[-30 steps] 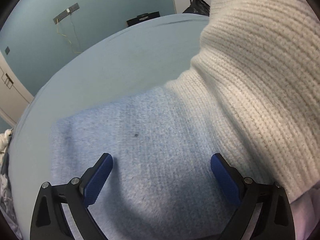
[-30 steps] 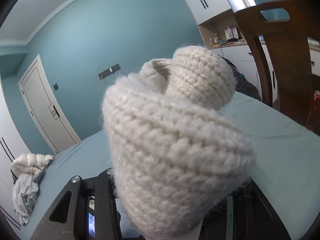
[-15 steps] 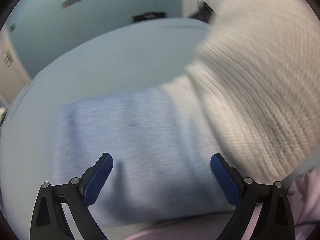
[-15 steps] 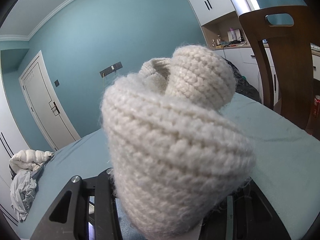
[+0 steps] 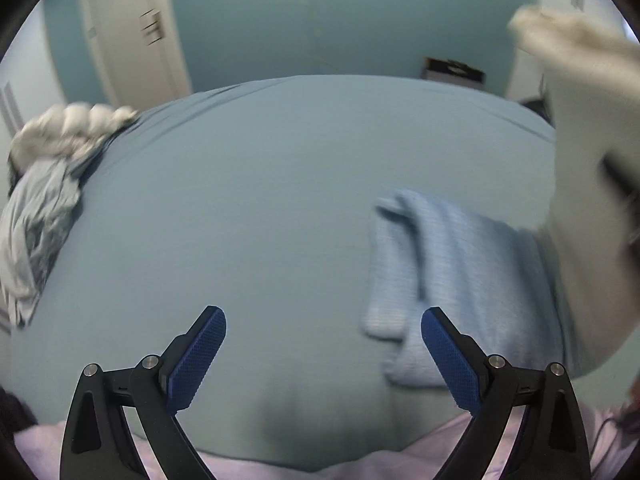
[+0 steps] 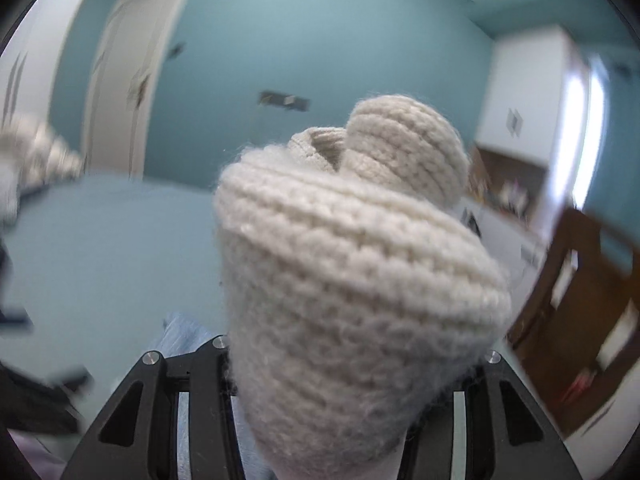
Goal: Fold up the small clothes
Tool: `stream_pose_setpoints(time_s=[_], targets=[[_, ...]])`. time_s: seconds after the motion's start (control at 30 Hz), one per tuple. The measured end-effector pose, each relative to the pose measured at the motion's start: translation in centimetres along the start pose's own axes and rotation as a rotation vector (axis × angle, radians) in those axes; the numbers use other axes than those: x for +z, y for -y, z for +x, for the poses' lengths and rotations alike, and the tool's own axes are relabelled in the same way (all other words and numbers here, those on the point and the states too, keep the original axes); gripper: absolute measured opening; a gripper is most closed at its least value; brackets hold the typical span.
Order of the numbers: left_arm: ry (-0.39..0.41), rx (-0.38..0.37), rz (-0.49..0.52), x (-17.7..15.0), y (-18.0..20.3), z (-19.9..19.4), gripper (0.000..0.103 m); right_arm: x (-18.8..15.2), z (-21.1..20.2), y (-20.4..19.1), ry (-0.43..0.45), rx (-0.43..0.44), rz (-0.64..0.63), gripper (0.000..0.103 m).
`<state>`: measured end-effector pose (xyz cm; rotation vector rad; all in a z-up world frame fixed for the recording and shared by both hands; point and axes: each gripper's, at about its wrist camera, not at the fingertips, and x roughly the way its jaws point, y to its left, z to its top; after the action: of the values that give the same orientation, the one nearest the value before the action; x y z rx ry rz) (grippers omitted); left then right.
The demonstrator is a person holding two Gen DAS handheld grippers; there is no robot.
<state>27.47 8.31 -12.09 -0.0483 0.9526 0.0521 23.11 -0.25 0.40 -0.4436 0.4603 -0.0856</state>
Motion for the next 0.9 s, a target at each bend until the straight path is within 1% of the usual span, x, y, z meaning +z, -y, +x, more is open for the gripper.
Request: stream_pose_setpoints(time_s=[0.03,0.07,0.1,0.13,0.17,0.2,0.23,0.27,0.3,0.33,0.37,0.4,0.47,0.5,0.53,0.57,0.6,0.63,0.67,0.7,0.73,0.77,0.8,0.83,0.87,0.9], targets=[[0.000,-0.004,-0.017,0.2,-0.8,0.3,0.099,0.0,0.5,-1.8,-0.012,-0.004,-0.046,0.041],[-0.001,-0.006,-0.039,0.1,-1.2,-0.1,0.099,-0.1,1.2,-4.1,-0.032,-0.006,-0.111,0.042],[-0.004,-0.005,-0.067,-0.1,-2.4,-0.1,0.099,-0.4,1.9,-6.5,-0.051,-0.011,-0.182,0.042],[-0.005,-0.001,-0.087,-0.4,-3.7,0.1,0.096,-1.2,2.9,-9.4,-0.071,-0.009,-0.268,0.042],[-0.021,0.062,-0.085,0.0,-2.8,1.8,0.094,-1.8,3.5,-10.9,-0.085,-0.007,-0.317,0.042],[-0.038,0.140,-0.062,-0.2,-3.2,2.4,0.094,-3.0,4.4,-13.3,-0.111,-0.006,-0.399,0.043],[-0.044,0.169,-0.046,-0.2,-3.2,3.1,0.094,-4.1,5.4,-15.1,-0.160,0.028,-0.430,0.045],[-0.039,0.131,-0.057,-0.3,-3.7,3.3,0.095,-5.6,6.4,-17.0,-0.203,0.035,-0.484,0.046],[-0.039,0.087,-0.080,-0.4,-4.4,3.3,0.096,-6.8,6.9,-18.5,-0.208,0.008,-0.550,0.049],[-0.038,0.077,-0.101,-0.5,-5.0,3.2,0.096,-8.5,7.0,-20.6,-0.166,-0.057,-0.660,0.051],[-0.036,0.084,-0.108,-0.5,-5.3,3.2,0.096,-9.2,6.7,-21.6,-0.132,-0.084,-0.682,0.052],[-0.027,0.101,-0.111,-0.4,-5.6,3.1,0.096,-9.2,6.6,-21.7,-0.131,-0.083,-0.671,0.053],[-0.009,0.099,-0.133,-0.2,-6.6,2.3,0.096,-8.8,6.8,-21.3,-0.168,-0.059,-0.604,0.057],[-0.002,0.092,-0.152,-0.5,-6.5,1.8,0.096,-8.5,6.9,-21.0,-0.187,-0.032,-0.572,0.064],[0.004,0.086,-0.171,-0.6,-7.0,1.6,0.096,-7.9,6.7,-20.2,-0.212,0.034,-0.510,0.072],[0.012,0.082,-0.189,-1.0,-7.4,1.2,0.096,-7.2,6.4,-19.3,-0.234,0.114,-0.440,0.075],[0.023,0.080,-0.199,-1.0,-7.6,0.8,0.096,-6.4,5.7,-18.1,-0.247,0.211,-0.343,0.075],[0.028,0.081,-0.197,-0.7,-8.1,0.2,0.096,-5.6,4.8,-16.5,-0.249,0.281,-0.227,0.075],[0.031,0.084,-0.189,-0.7,-8.1,-0.6,0.096,-5.1,3.9,-14.9,-0.252,0.326,-0.123,0.075],[0.036,0.087,-0.182,-0.1,-8.4,-0.7,0.096,-5.0,3.4,-13.8,-0.247,0.373,-0.056,0.075],[0.042,0.085,-0.175,0.0,-8.0,-1.1,0.096,-5.0,2.2,-11.8,-0.228,0.467,0.060,0.075],[0.047,0.079,-0.169,0.1,-7.8,-1.6,0.096,-5.4,1.1,-9.6,-0.208,0.537,0.174,0.076],[0.050,0.074,-0.163,0.1,-7.5,-1.8,0.096,-5.9,0.7,-7.7,-0.193,0.559,0.247,0.080],[0.056,0.072,-0.156,0.1,-7.0,-1.9,0.096,-7.2,0.0,-5.2,-0.168,0.555,0.349,0.086],[0.060,0.071,-0.148,0.2,-6.5,-2.1,0.096,-8.3,-0.1,-3.3,-0.154,0.533,0.424,0.088],[0.061,0.064,-0.140,0.2,-5.8,-2.3,0.096,-9.3,-0.2,-2.2,-0.149,0.516,0.464,0.090]])
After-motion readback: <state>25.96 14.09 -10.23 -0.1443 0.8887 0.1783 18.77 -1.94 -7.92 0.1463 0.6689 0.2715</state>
